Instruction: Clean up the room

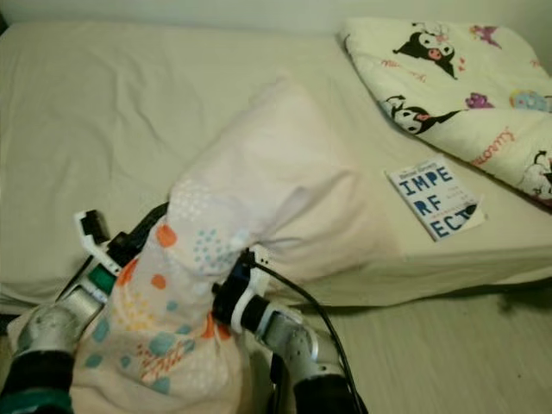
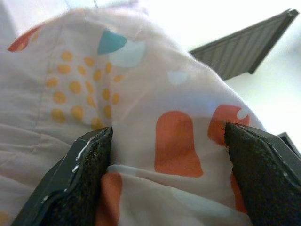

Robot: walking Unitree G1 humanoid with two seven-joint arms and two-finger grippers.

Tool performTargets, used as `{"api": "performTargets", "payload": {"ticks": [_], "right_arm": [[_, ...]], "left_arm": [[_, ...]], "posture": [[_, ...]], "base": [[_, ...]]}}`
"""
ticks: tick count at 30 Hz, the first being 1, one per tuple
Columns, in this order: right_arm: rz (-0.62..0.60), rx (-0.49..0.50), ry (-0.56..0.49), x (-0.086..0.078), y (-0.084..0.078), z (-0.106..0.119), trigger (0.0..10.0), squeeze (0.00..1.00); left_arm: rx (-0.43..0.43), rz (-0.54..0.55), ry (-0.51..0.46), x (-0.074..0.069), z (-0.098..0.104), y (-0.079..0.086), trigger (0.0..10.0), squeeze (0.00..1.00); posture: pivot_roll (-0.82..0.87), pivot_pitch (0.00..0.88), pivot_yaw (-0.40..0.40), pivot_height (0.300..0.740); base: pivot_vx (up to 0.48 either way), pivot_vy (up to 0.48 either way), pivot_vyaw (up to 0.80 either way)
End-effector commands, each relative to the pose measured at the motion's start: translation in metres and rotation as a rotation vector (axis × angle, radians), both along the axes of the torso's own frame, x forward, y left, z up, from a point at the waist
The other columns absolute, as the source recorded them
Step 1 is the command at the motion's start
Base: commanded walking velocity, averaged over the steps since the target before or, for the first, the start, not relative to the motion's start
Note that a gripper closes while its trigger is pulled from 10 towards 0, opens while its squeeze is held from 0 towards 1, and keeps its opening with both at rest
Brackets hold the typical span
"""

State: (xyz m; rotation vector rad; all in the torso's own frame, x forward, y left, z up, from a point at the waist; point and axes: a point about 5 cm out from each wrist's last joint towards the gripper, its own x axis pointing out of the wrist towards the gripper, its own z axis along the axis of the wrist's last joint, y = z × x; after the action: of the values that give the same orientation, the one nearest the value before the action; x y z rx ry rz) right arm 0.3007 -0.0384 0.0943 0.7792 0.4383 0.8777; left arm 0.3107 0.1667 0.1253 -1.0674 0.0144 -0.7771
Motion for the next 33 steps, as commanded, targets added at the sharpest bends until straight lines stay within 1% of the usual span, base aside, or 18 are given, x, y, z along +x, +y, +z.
{"api": "performTargets", "payload": {"ticks": [1,2,3,5,8,12,15,17,20,26,27,28,33], "right_arm": [[0.012,0.068,-0.08,0.006,0.013,0.021,10.0,0.0],[-0.006,0.067,-0.083,0.008,0.01,0.021,10.0,0.0],[-0.006,0.067,-0.083,0.008,0.01,0.021,10.0,0.0],[-0.033,0.069,-0.088,0.012,0.005,0.022,10.0,0.0],[-0.059,0.078,-0.095,0.017,0.001,0.025,10.0,0.0],[-0.048,0.097,-0.101,0.016,0.003,0.027,10.0,0.0],[0.003,0.122,-0.122,0.01,0.01,0.03,10.0,0.0],[0.047,0.15,-0.131,0.007,0.014,0.033,10.0,0.0],[0.066,0.162,-0.138,0.005,0.015,0.034,10.0,0.0],[0.075,0.17,-0.143,0.004,0.016,0.034,10.0,0.0],[0.078,0.171,-0.143,0.004,0.016,0.034,10.0,0.0],[0.078,0.171,-0.143,0.004,0.016,0.034,10.0,0.0],[0.087,0.165,-0.14,0.003,0.016,0.032,10.0,0.0]], "left_arm": [[0.005,-0.082,0.074,-0.011,-0.015,-0.015,10.0,0.0],[0.029,-0.091,0.079,-0.015,-0.018,-0.014,10.0,0.0],[0.029,-0.091,0.079,-0.015,-0.018,-0.014,10.0,0.0],[0.066,-0.103,0.09,-0.023,-0.021,-0.014,10.0,0.0],[0.076,-0.104,0.099,-0.028,-0.019,-0.015,10.0,0.0],[0.065,-0.09,0.106,-0.027,-0.017,-0.016,10.0,0.0],[0.032,-0.112,0.101,-0.028,-0.011,-0.019,10.0,0.0],[0.055,-0.166,0.09,-0.031,-0.009,-0.027,10.0,0.0],[0.08,-0.175,0.085,-0.031,-0.009,-0.029,10.0,0.0],[0.081,-0.163,0.085,-0.029,-0.008,-0.028,10.0,0.0],[0.076,-0.156,0.085,-0.029,-0.006,-0.027,10.0,0.0],[0.076,-0.156,0.085,-0.029,-0.006,-0.027,10.0,0.0],[0.086,-0.152,0.094,-0.034,-0.008,-0.027,10.0,0.0]], "posture": [[0.15,0.121,-0.06,0.588],[0.16,0.115,-0.057,0.588],[0.16,0.115,-0.057,0.588],[0.16,0.113,-0.055,0.588],[0.16,0.106,-0.051,0.588],[0.16,0.1,-0.048,0.588],[0.16,0.095,-0.045,0.588],[0.17,0.088,-0.04,0.588],[0.17,0.085,-0.036,0.588],[0.17,0.082,-0.034,0.592],[0.17,0.082,-0.035,0.602],[0.17,0.082,-0.035,0.602],[0.17,0.083,-0.037,0.622]], "base": [[0.0,0.0,0.0],[0.0,0.0,0.0],[0.0,0.0,0.0],[0.0,0.0,0.0],[0.0,0.0,0.0],[0.0,0.0,0.0],[0.0,0.0,0.0],[0.0,0.0,0.0],[0.0,0.0,0.0],[0.0,0.0,0.0],[0.0,0.0,0.0],[0.0,0.0,0.0],[0.0,0.0,0.0]]}}
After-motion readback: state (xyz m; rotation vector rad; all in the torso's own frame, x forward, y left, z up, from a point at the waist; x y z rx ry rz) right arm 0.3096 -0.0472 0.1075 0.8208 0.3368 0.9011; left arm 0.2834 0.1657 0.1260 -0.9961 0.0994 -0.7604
